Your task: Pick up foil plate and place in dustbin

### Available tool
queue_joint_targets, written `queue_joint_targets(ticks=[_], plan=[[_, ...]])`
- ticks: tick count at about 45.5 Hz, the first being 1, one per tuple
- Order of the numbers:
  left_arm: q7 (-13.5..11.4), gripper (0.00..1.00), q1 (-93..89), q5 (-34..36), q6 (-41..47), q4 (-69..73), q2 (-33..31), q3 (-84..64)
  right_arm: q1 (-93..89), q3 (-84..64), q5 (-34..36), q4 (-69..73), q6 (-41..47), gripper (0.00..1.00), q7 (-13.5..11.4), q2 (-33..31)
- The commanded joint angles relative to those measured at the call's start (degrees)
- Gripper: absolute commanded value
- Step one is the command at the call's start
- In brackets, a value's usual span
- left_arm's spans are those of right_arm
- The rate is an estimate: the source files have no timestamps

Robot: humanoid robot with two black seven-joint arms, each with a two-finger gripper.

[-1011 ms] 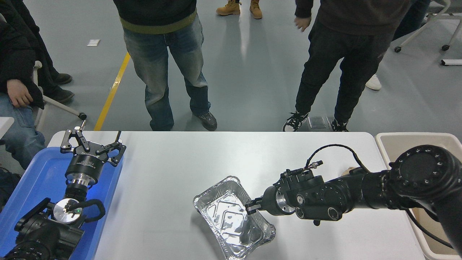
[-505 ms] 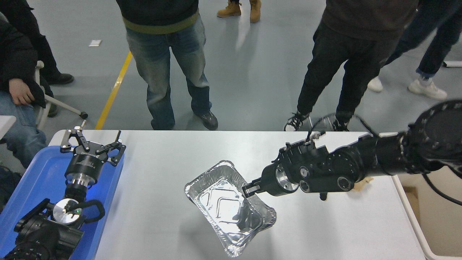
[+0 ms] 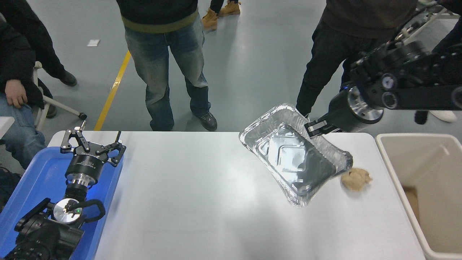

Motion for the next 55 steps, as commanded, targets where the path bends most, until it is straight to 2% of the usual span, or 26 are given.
queue_joint_targets(ticks=[1,16,26,31,36,41,47,55], plan=[[-0.02,0.99,-0.04,0.00,0.00,0.03,0.00,-0.09,10.11,-5.29,1.70,1.37,6.20,0.00,0.61,-1.98],[-0.02,0.99,-0.04,0.00,0.00,0.03,0.00,-0.09,7.22,-11.44,0.73,-2.49,3.39,0.00,-0.18,-4.35],[-0.10,0.99,-0.04,0.00,0.00,0.03,0.00,-0.09,-6.66,-16.98,-4.53,-19.00,-4.43,0.00,-0.27,-12.08],[-0.10,0.99,-0.04,-0.08,0.00,0.03,0.00,-0.09,-18.16,-16.28,-7.88,-31.04,-8.82,0.00,-0.01,-17.26],[-0.10,0.99,-0.04,-0.08,0.00,0.03,0.00,-0.09,-31.52,-14.79,-8.15,-41.77,-14.97,0.00,0.17,-20.61],[-0.10,0.99,0.05,-0.08,0.00,0.03,0.00,-0.09,-46.37,-10.22,-6.83,-50.82,-21.13,0.00,0.08,-22.72],[-0.02,0.99,0.05,0.00,0.00,0.03,0.00,-0.09,-63.86,1.02,-2.53,-60.84,-23.51,0.00,-0.53,-22.81],[-0.10,0.99,-0.04,0.00,0.00,0.03,0.00,-0.09,-81.98,18.68,2.75,-72.80,-24.39,0.00,-5.01,-20.36]])
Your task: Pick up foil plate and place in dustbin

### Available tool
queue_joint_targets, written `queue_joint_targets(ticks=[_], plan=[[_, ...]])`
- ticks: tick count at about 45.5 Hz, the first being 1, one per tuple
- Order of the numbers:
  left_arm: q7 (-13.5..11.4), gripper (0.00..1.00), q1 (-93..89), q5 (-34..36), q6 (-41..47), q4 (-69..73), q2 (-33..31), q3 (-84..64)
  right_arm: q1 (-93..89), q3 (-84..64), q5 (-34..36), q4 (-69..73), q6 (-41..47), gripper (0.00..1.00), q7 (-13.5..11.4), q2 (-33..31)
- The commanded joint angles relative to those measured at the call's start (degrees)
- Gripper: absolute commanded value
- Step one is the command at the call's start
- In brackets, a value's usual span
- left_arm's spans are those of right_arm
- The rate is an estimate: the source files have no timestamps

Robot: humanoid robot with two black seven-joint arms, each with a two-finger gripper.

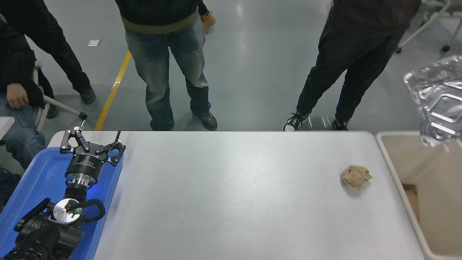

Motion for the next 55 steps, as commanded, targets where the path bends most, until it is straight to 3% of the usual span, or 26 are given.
queue_joint_targets(ticks=[1,7,13,16,25,55], plan=[[0.07,0.99,-0.03,-0.02,0.00,0.00,0.01,0.00,-27.56,20.96,5.96,-18.09,-3.87,0.00,-4.46,1.48],[-0.02,0.99,-0.03,-0.02,0.00,0.00,0.01,0.00,-33.37,31.25,9.74,-22.49,-3.87,0.00,-9.12,4.65],[-0.02,0.99,-0.03,-0.02,0.00,0.00,0.01,0.00,-38.56,41.44,18.00,-23.28,-5.44,0.00,-16.15,8.51],[-0.02,0.99,-0.03,-0.02,0.00,0.00,0.01,0.00,-40.67,45.31,19.77,-23.37,-6.76,0.00,-18.00,10.27],[-0.10,0.99,-0.03,-0.02,0.00,0.00,0.01,0.00,-42.96,48.13,19.94,-23.29,-7.47,0.00,-18.18,12.91],[-0.10,0.99,-0.03,-0.02,0.00,0.00,0.01,0.00,-43.14,48.49,20.21,-23.29,-7.38,0.00,-17.48,12.74]])
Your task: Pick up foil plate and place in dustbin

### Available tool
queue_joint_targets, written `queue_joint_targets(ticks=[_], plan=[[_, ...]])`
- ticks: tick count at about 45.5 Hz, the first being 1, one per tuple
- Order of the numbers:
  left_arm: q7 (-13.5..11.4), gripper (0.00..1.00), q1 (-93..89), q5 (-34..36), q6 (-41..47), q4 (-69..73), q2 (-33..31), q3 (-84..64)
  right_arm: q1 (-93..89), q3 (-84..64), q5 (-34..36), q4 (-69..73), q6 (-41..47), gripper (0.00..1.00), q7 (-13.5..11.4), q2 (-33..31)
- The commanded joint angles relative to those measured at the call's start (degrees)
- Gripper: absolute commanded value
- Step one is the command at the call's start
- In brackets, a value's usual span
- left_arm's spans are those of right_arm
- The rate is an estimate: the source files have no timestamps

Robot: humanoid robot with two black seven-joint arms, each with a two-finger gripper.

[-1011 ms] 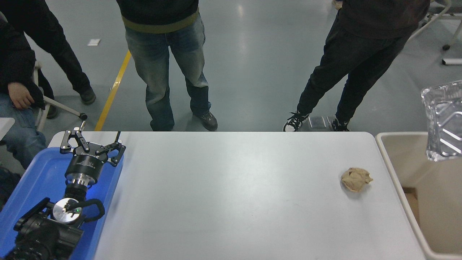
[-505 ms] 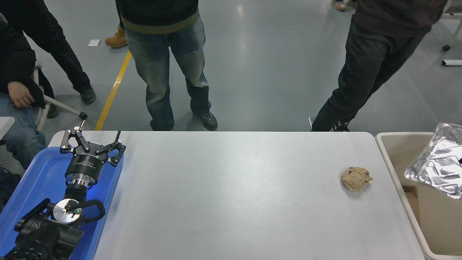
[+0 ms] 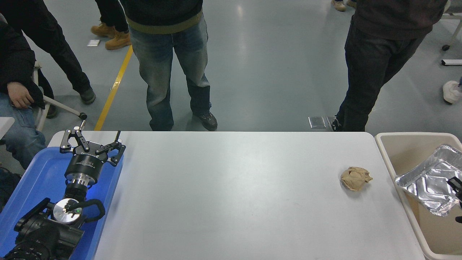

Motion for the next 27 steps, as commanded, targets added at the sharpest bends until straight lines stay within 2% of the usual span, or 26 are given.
queue_joint_targets(ticks=[1,2,6,7,22,27], plan=[[-0.05,0.99,0.00,0.00,0.00,0.00,0.00,0.00,-0.28,0.39,0.25,-0.12,-0.04,0.02,0.12,-0.10],[-0.05,0.99,0.00,0.00,0.00,0.00,0.00,0.00,-0.28,0.39,0.34,-0.12,-0.04,0.09,0.12,-0.18],[-0.05,0.99,0.00,0.00,0.00,0.00,0.00,0.00,-0.28,0.65,0.69,-0.12,0.05,0.89,0.12,-0.36],[0.04,0.99,-0.09,0.00,0.00,0.00,0.00,0.00,-0.20,0.83,0.69,-0.12,0.14,1.00,0.12,-0.36],[0.04,0.99,-0.09,0.00,0.00,0.00,0.00,0.00,3.14,0.04,0.60,0.75,1.02,1.00,0.47,-2.29],[0.04,0.99,-0.09,0.09,0.00,0.00,0.00,0.00,7.70,-4.43,-0.63,4.26,1.10,1.00,1.34,-2.91]])
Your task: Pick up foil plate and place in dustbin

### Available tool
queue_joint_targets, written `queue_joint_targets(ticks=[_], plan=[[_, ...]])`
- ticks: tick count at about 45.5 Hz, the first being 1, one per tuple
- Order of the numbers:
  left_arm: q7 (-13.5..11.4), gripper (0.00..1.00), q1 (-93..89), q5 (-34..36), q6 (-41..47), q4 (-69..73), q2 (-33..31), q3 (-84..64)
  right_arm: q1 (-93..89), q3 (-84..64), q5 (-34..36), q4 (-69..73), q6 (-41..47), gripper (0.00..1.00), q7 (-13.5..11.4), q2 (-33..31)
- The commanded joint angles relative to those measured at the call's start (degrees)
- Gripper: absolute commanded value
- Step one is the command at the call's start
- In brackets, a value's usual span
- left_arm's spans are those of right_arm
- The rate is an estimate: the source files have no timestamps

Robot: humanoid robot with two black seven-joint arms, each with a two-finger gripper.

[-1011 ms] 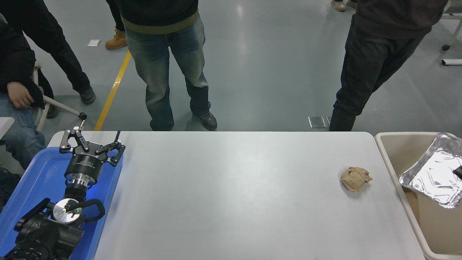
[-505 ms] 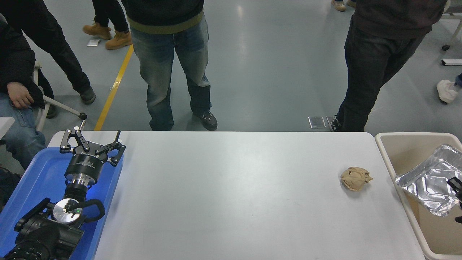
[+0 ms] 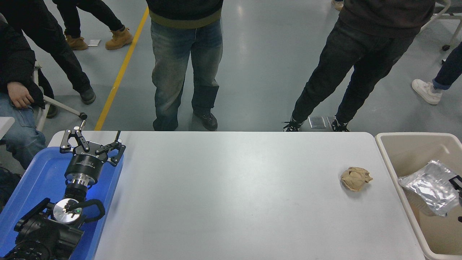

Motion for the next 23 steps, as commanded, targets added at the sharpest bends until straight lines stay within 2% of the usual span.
queue_joint_targets(ticks=[1,5,6,9,15,23], plan=[[0.04,0.99,-0.06,0.09,0.00,0.00,0.00,0.00,7.74,-6.54,-1.48,5.48,0.38,1.00,1.01,-1.83],[0.04,0.99,-0.06,0.09,0.00,0.00,0.00,0.00,17.76,-16.64,-3.68,16.98,0.38,1.00,1.01,-6.30],[0.04,0.99,-0.06,0.09,0.00,0.00,0.00,0.00,23.87,-22.23,-4.73,24.32,0.38,1.00,1.01,-8.58],[0.12,0.99,-0.06,0.09,0.00,0.00,0.00,0.00,33.31,-29.91,-5.70,33.68,0.38,1.00,1.01,-9.92],[0.12,0.99,-0.06,0.09,0.00,0.00,0.00,0.09,48.78,-40.38,-6.59,47.84,3.01,1.00,1.10,-8.95],[0.12,0.99,-0.06,0.09,0.00,0.00,0.00,0.00,63.56,-44.18,-8.43,59.72,17.50,1.00,1.28,-5.44]])
